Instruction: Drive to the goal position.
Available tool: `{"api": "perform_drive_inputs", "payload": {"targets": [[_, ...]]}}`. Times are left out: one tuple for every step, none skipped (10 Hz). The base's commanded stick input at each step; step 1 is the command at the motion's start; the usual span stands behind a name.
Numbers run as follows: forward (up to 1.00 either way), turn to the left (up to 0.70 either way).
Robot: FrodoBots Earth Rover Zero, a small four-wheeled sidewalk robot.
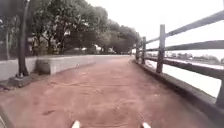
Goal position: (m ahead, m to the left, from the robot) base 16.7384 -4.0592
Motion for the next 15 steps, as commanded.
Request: {"api": "perform_drive_inputs", "payload": {"targets": [[0.5,0.0],[0.5,0.0],[0.5,0.0],[0.5,0.0],[0.5,0.0],[0.5,0.0],[0.5,0.0],[0.5,0.0],[0.5,0.0],[0.5,0.0],[0.5,0.0],[0.5,0.0],[0.5,0.0],[0.5,0.0],[0.5,0.0]]}}
